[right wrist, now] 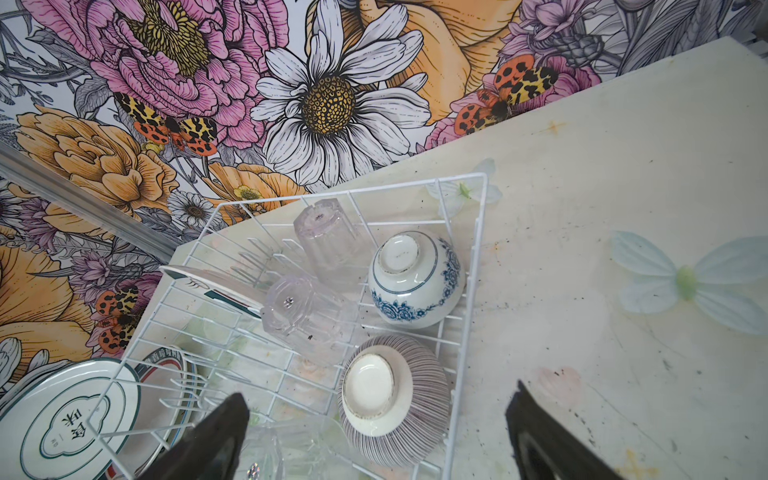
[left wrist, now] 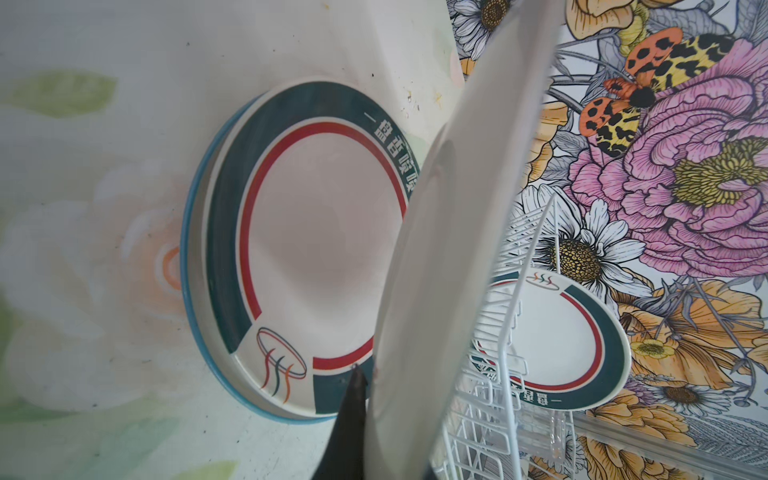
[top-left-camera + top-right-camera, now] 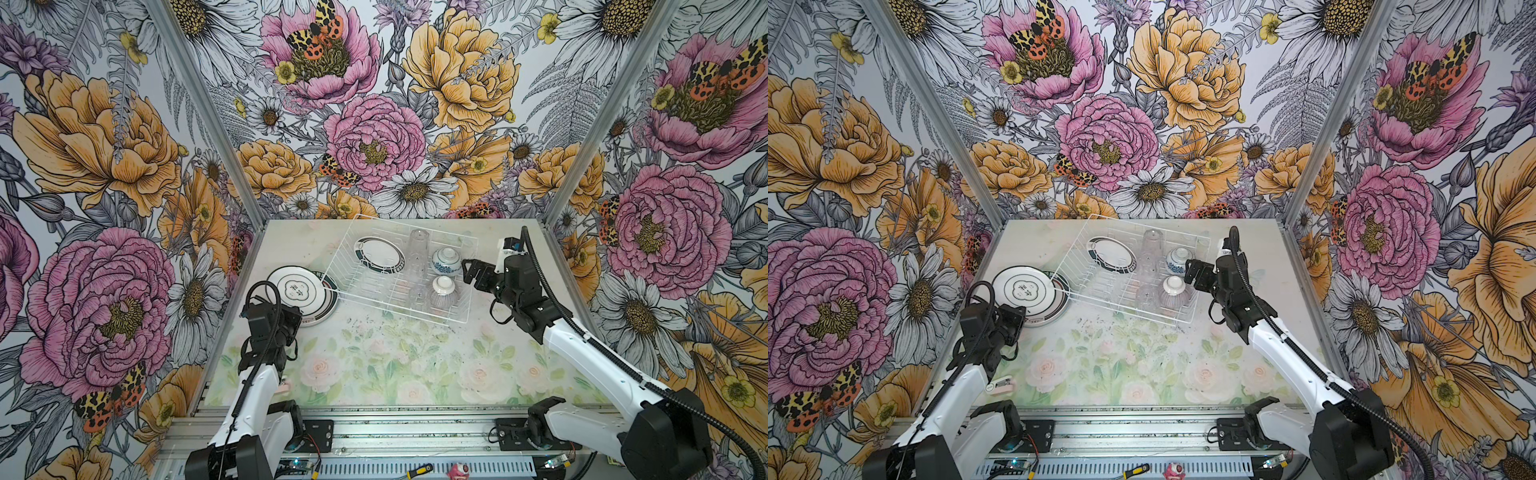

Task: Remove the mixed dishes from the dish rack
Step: 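Carry the green-rimmed plate to the table stack with left gripper while right draws back, then lower the green-rimmed plate onto the plate stack and open the left gripper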

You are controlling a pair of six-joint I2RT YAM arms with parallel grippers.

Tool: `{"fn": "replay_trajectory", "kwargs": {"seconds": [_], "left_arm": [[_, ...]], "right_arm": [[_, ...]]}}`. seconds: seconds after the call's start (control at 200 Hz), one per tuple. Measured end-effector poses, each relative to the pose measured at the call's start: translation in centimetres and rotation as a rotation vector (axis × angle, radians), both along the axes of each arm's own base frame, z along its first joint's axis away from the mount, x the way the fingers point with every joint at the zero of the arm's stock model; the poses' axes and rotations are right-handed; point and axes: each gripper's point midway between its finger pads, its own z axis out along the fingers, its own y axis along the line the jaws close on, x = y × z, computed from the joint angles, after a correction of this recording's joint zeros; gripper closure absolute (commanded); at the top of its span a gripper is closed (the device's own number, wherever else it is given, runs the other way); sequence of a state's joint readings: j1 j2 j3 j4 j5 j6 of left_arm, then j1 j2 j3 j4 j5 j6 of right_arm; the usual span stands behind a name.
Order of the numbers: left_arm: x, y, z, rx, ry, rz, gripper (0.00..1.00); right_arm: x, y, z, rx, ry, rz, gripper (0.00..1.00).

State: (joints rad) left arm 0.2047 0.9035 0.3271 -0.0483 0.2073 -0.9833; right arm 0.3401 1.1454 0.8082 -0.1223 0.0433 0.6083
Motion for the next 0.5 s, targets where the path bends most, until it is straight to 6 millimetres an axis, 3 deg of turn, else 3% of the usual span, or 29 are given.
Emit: {"fn": "replay_trajectory", "kwargs": {"seconds": [0.47, 0.495], "left_arm": [[-1.0, -0.9, -2.0, 0.05, 0.086, -0.083, 1.0], [-0.9, -1.0, -2.1, 0.047, 0.088, -0.087, 0.94]], "right_arm": [[-0.1, 0.2, 0.0, 0.009, 0.004, 0.011, 0.03], [-0.1, 0.2, 0.0, 0.009, 0.004, 0.01, 0.03]]}}
